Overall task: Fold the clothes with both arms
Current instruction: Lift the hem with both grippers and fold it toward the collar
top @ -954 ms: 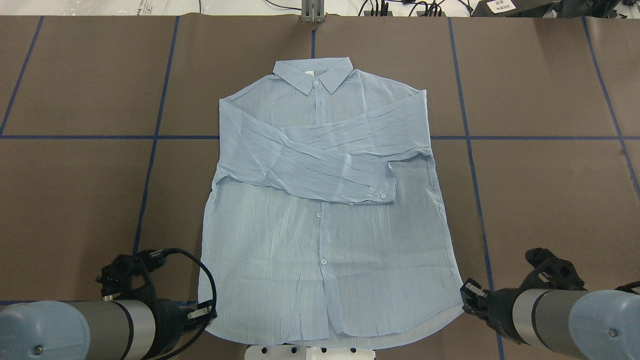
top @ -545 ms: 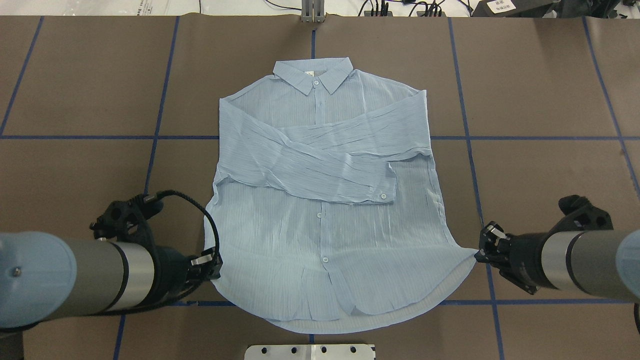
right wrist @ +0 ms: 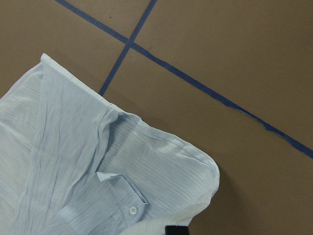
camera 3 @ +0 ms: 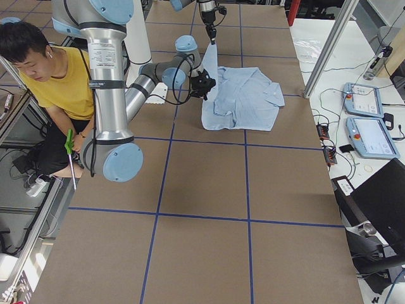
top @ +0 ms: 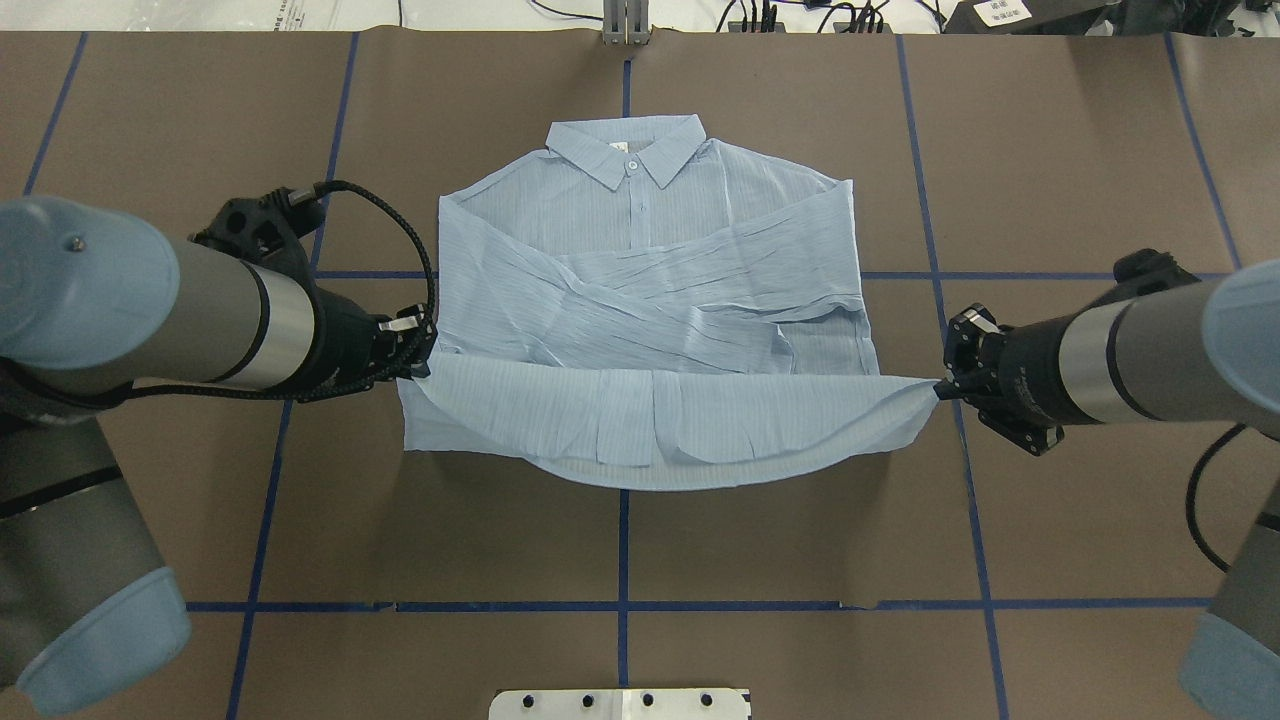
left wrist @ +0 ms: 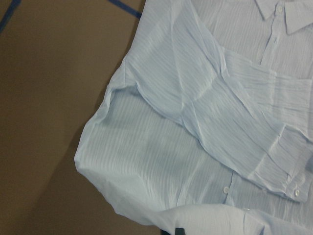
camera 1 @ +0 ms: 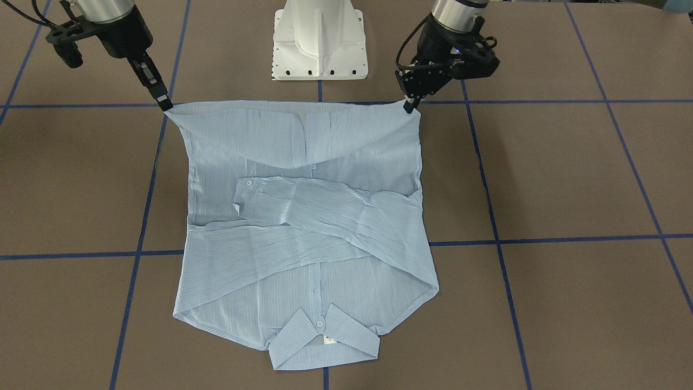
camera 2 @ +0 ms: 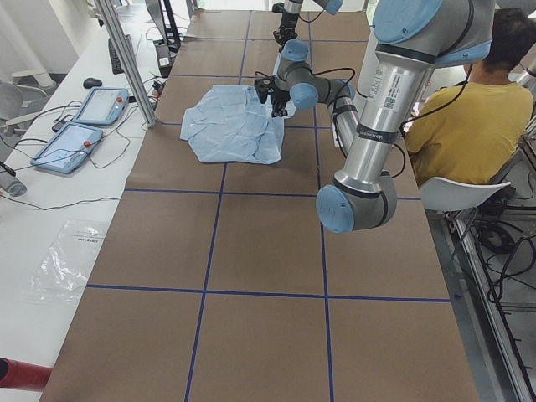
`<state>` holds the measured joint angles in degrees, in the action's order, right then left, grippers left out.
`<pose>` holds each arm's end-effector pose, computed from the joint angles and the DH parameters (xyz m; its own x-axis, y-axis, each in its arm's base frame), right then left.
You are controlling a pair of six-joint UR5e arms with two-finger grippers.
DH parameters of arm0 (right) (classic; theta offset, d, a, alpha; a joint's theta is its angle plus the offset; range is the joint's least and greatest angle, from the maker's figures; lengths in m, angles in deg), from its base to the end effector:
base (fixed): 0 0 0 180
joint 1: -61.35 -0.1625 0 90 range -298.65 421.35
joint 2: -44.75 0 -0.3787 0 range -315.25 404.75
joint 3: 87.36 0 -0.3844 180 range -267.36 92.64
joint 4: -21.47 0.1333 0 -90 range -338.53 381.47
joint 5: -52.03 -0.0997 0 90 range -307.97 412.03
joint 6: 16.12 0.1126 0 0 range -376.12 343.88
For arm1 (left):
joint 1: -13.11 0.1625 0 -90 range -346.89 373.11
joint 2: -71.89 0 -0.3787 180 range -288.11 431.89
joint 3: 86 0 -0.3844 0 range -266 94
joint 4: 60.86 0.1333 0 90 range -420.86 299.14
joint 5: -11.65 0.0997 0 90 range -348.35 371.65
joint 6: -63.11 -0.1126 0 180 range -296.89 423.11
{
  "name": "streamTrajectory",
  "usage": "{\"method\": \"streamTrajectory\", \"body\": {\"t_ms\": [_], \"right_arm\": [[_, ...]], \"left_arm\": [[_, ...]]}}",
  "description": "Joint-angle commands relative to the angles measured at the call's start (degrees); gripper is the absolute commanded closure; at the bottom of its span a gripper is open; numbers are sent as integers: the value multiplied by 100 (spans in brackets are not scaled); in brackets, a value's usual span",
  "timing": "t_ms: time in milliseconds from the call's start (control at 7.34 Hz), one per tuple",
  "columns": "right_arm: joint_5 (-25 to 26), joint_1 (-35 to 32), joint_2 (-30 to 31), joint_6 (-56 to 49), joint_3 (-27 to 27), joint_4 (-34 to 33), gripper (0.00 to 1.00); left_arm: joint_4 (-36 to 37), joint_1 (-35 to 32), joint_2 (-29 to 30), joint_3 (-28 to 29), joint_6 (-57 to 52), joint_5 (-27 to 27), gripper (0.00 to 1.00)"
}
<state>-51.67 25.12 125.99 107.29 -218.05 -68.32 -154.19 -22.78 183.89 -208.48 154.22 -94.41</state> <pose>-0.3044 -0.3552 0.2395 0.1999 0.8096 0.5518 -0.6453 0.5326 -0.5477 0.3532 -0.3817 0.1740 0.4243 -0.3300 -0.8433 0.3820 0.9096 -0.1637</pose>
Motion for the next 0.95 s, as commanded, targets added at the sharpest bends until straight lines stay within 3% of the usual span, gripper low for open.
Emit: {"method": "streamTrajectory", "body": {"t_ms": [0,273,545,818], "right_arm": [[16,-356,-985,-797,1040,-672,100],[8,-796,-1397,-1477,1919,-689,100],[-1,-1008,-1996,-1627,2895,-628,100],[-97,-1166,-2321,-1592,3862,266,100]], "left_arm": [[-619,-400,355,1130,-383,-19,100],[-1588,-541,680,2266,-392,-11,100],[-1949,-699,1120,3172,-392,7,100],[-2644,-796,1288,3938,-392,33,100]]}}
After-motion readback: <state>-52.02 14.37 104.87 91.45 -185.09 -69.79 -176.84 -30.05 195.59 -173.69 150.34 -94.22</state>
